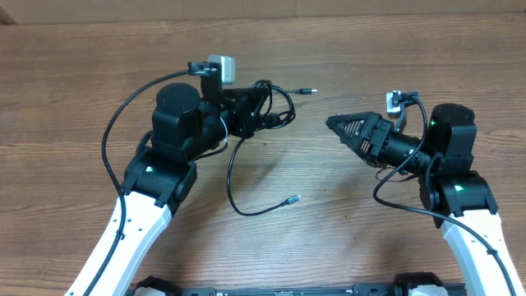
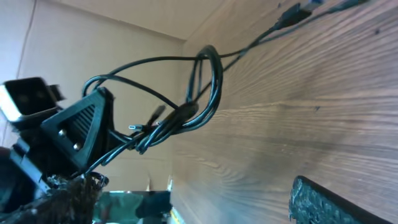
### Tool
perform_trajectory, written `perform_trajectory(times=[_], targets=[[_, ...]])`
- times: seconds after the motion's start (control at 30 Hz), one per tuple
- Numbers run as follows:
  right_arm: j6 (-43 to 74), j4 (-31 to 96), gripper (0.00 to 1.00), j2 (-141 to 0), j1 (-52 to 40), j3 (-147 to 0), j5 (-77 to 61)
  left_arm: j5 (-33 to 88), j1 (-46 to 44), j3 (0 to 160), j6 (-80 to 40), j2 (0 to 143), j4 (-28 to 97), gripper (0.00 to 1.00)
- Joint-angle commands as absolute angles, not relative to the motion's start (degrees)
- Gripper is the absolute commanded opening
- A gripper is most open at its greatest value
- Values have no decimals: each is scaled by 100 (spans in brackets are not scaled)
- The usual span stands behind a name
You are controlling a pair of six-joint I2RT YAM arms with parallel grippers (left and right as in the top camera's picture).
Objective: Untangle cables
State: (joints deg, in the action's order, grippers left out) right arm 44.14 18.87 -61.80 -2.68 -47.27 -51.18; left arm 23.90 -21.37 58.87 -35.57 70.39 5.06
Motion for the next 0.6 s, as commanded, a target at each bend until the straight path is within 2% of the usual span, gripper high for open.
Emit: perform_trajectory(times=[0.0,0.17,0.57], targets=[[5155,1848,92,-6184,-290,-4836,-5260,2237,-2123,6005,-5046,6963,443,4],[5878,1848,77,-6184,-309,-4836,-5264,2255,-2152,6005,-5636,6963,445,4],[6171,1778,76,-6187,-819,-4836,-4661,2718,-2185,6005,-6829,6963,416,4]])
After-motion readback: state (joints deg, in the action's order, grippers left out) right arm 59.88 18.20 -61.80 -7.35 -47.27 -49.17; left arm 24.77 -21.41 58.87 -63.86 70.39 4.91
